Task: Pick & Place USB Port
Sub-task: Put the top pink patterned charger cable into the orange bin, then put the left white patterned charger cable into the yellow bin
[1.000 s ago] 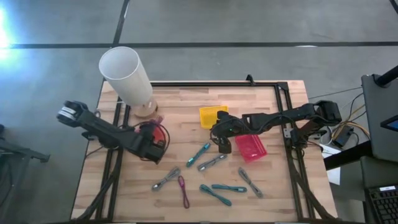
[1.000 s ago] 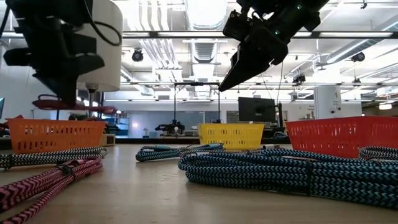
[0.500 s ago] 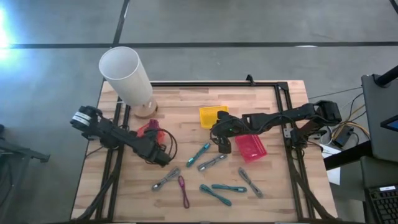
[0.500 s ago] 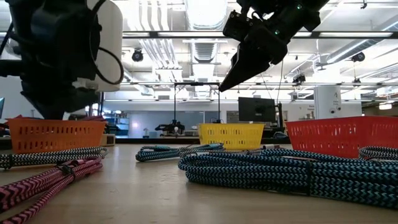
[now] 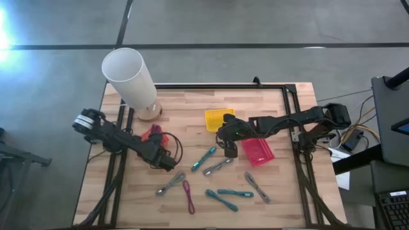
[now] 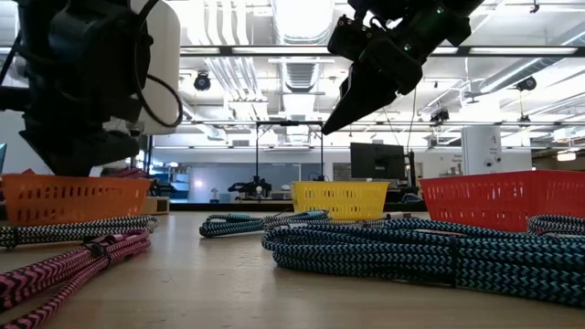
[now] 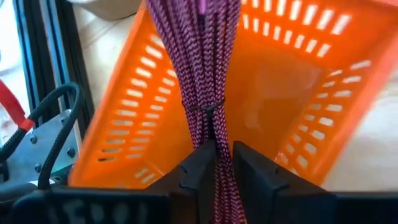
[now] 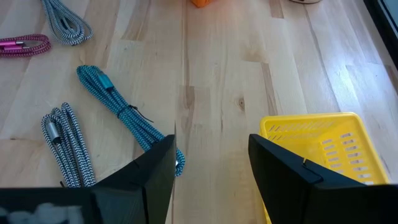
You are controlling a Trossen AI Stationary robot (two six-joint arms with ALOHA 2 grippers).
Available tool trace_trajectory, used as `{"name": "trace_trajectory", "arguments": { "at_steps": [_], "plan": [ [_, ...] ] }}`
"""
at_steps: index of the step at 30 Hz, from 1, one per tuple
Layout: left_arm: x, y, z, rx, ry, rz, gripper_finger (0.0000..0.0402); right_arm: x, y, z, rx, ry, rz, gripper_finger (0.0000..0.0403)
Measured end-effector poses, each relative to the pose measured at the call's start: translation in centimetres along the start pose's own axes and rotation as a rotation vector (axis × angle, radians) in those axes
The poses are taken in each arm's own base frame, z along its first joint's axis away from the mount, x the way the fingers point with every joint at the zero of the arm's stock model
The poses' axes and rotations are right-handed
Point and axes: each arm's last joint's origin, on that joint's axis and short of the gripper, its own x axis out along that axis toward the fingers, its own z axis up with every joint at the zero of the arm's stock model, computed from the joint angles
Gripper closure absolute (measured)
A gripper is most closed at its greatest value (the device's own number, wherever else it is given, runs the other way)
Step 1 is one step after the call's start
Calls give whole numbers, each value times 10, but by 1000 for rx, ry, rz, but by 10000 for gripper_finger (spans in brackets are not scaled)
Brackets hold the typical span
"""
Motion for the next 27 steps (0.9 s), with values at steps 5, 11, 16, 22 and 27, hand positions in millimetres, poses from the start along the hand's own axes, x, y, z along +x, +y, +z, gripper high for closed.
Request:
{"name": "trace_trajectory", "arguments": {
  "at_steps": [5,11,16,22,27],
  "plan": [
    [-14,2,6,34,-20,-37,308,0,0,0,0,-1,0,204],
    [-32,10,14,61,-26,-95,307,0,0,0,0,-2,0,204],
    [-55,14,23,115,-49,-206,307,0,0,0,1,-3,0,204],
    [-81,3,32,382,-165,-410,307,0,0,0,0,-2,0,204],
    [-90,-18,33,559,-273,-610,307,0,0,0,0,-2,0,204]
  ]
}}
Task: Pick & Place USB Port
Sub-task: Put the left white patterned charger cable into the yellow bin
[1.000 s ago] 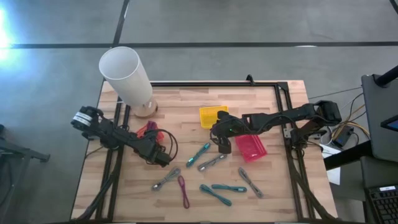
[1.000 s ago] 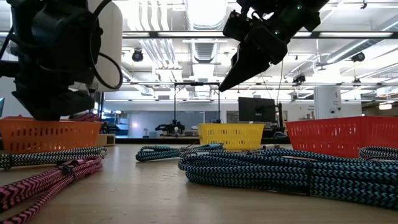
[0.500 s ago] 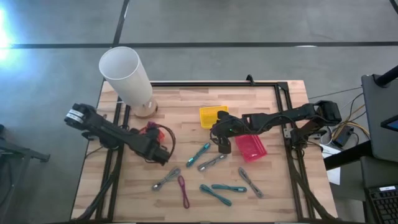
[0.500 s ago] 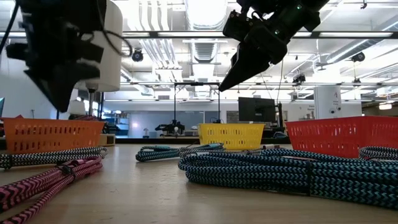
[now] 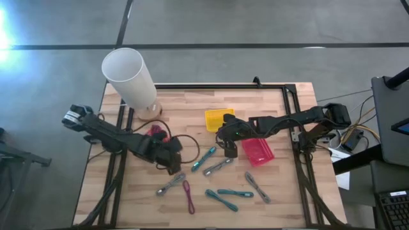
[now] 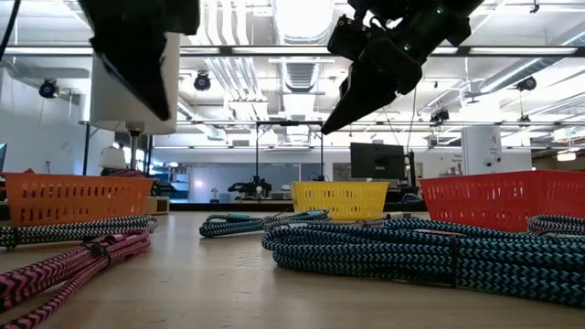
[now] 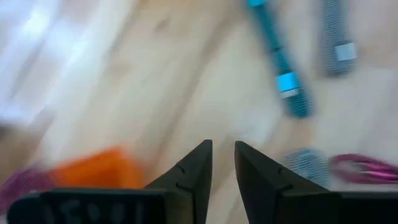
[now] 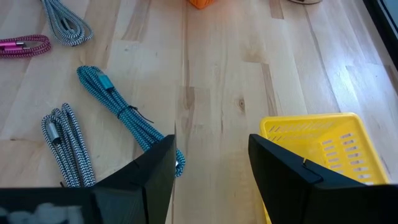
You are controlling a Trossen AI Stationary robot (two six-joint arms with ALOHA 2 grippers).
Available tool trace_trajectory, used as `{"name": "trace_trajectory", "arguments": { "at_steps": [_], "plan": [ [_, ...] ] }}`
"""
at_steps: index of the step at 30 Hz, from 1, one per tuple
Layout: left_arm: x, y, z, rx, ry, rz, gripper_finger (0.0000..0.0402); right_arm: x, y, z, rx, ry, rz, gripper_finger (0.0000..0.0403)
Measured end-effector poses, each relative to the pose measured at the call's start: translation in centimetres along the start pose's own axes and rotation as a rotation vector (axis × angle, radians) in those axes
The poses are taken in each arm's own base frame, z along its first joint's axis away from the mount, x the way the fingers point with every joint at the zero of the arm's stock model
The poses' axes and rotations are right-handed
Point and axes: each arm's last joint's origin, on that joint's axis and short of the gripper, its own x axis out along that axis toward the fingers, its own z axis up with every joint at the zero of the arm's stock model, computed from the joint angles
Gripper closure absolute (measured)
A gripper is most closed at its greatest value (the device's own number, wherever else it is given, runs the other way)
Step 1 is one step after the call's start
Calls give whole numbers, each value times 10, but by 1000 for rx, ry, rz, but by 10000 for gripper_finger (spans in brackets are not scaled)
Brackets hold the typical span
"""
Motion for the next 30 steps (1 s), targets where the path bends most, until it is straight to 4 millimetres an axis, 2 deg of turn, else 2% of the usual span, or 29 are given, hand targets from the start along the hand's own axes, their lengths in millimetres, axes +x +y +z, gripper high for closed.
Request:
{"name": "trace_trajectory", "arguments": {
  "at_steps": [3,7,13,21,30],
  "plan": [
    [5,-9,3,24,-4,-106,307,0,0,0,0,0,0,204],
    [10,-14,1,-47,37,-172,307,0,0,0,4,0,0,204],
    [24,-16,-15,-132,174,-227,307,0,0,0,8,0,0,204],
    [44,-38,-37,-165,298,-401,307,0,0,0,5,0,0,204],
    [62,-47,-49,-98,376,-379,307,0,0,0,4,-1,0,204]
  ]
}}
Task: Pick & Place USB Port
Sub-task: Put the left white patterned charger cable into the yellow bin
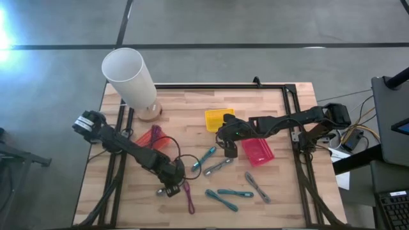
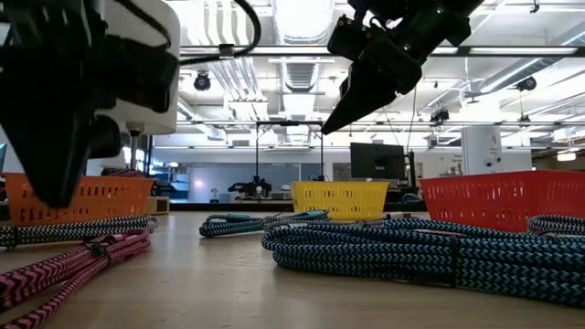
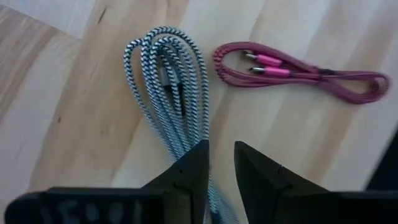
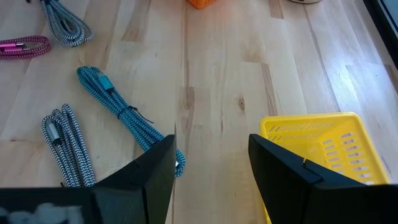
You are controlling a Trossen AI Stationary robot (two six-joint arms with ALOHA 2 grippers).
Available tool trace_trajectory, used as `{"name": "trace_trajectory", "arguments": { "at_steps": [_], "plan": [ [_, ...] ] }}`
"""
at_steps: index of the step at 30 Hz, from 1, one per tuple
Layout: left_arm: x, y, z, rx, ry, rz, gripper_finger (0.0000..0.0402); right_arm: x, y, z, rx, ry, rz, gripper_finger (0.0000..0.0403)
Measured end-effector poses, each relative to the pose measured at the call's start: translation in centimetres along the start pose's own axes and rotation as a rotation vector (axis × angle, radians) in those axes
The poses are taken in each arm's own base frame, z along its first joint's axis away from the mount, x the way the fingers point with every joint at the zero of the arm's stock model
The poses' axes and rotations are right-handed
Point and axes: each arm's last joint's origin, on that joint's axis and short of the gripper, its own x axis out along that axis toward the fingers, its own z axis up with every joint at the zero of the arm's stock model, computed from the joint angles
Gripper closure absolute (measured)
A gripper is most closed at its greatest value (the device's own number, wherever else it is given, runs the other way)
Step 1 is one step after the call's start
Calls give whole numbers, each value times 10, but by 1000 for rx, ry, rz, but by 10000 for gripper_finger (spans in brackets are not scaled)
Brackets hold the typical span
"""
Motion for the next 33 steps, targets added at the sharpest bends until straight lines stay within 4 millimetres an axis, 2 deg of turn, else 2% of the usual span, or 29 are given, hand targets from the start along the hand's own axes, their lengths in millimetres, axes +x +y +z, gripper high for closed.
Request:
{"name": "trace_trajectory", "arguments": {
  "at_steps": [8,14,19,33],
  "plan": [
    [27,4,1,-3,42,71,307,0,0,0,0,0,0,204],
    [31,4,4,38,-16,95,322,0,0,0,0,-2,0,204],
    [16,1,9,134,-154,103,390,0,0,0,0,-2,0,204],
    [-62,3,19,209,-632,246,401,-3,0,6,-33,-13,-1,204]
  ]
}}
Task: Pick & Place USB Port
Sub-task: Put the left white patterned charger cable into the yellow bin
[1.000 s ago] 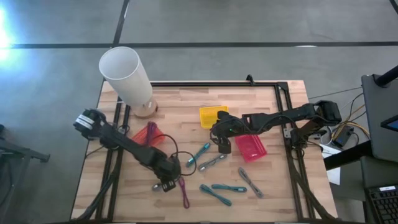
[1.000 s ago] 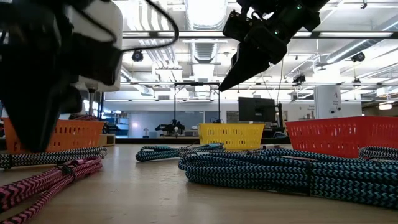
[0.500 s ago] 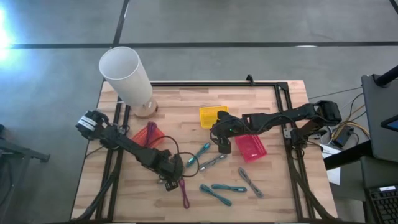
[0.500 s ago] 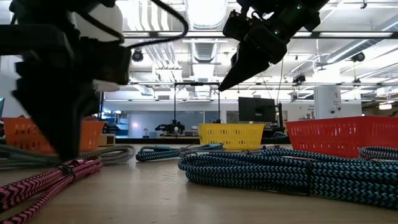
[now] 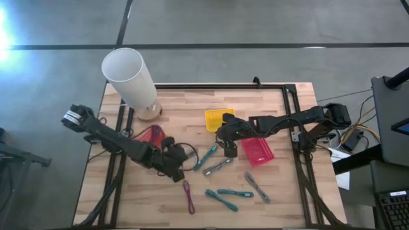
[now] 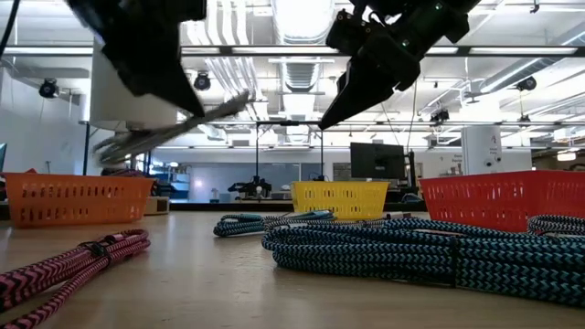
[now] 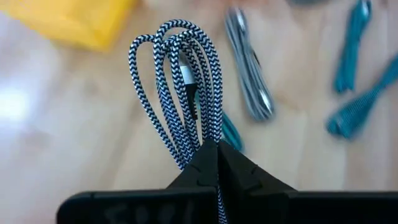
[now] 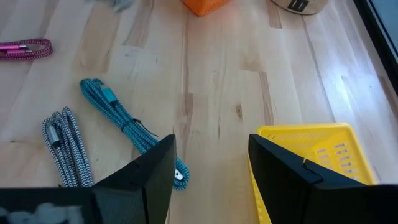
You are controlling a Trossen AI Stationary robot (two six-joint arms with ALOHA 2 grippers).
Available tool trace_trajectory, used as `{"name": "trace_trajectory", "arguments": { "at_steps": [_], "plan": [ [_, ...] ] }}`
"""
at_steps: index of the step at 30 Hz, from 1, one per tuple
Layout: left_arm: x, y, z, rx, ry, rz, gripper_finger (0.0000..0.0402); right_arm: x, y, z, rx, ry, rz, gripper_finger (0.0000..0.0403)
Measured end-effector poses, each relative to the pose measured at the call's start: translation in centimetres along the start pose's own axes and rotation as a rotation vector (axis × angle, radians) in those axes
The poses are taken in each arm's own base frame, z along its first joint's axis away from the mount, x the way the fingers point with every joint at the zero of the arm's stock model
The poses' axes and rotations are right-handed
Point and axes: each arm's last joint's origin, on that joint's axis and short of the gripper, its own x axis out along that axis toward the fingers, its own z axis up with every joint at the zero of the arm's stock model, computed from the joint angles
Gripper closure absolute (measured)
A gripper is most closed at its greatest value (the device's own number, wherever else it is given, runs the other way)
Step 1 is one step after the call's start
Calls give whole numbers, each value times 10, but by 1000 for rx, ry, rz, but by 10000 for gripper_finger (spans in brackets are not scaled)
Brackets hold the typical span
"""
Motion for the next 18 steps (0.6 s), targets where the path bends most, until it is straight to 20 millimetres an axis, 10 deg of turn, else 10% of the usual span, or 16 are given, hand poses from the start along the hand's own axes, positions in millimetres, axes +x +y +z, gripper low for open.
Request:
{"name": "trace_trajectory", "arguments": {
  "at_steps": [9,18],
  "plan": [
    [-16,18,30,115,-234,132,401,-37,-1,14,7,24,12,204],
    [-21,31,58,224,-387,136,401,-56,-22,-21,1,-138,-10,204]
  ]
}}
